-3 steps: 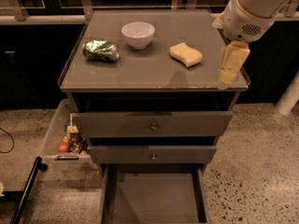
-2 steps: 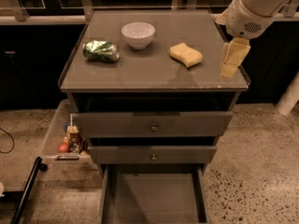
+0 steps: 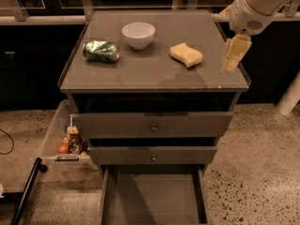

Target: Place sponge into bottom drawer

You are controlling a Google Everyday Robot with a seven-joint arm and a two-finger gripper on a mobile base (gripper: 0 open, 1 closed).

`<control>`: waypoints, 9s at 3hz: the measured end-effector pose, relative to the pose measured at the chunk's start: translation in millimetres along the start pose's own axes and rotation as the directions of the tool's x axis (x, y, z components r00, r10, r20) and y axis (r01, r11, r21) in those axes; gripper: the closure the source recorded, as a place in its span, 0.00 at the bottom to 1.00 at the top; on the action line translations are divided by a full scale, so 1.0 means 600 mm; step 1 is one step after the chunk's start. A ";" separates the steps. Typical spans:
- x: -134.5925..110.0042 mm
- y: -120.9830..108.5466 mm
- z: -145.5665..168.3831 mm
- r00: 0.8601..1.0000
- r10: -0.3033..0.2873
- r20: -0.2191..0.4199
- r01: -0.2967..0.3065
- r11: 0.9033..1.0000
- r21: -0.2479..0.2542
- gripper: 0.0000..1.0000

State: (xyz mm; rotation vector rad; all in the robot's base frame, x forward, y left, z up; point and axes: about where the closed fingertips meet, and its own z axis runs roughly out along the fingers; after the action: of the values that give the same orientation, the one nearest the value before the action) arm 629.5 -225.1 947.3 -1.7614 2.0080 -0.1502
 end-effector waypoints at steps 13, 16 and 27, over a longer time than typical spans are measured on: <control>-0.061 -0.149 0.255 0.757 0.528 0.385 -0.509 0.846 -0.159 0.00; -0.061 -0.149 0.255 0.757 0.528 0.385 -0.509 0.846 -0.159 0.66; 0.060 0.356 0.143 0.873 0.273 0.405 -0.130 0.929 -0.348 1.00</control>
Offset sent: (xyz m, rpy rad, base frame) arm 0.0539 -0.0084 -0.0246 0.4007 -0.2037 -0.2164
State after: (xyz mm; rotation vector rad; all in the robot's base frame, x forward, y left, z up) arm 467.2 -203.9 781.5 -1.5534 1.9190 0.6217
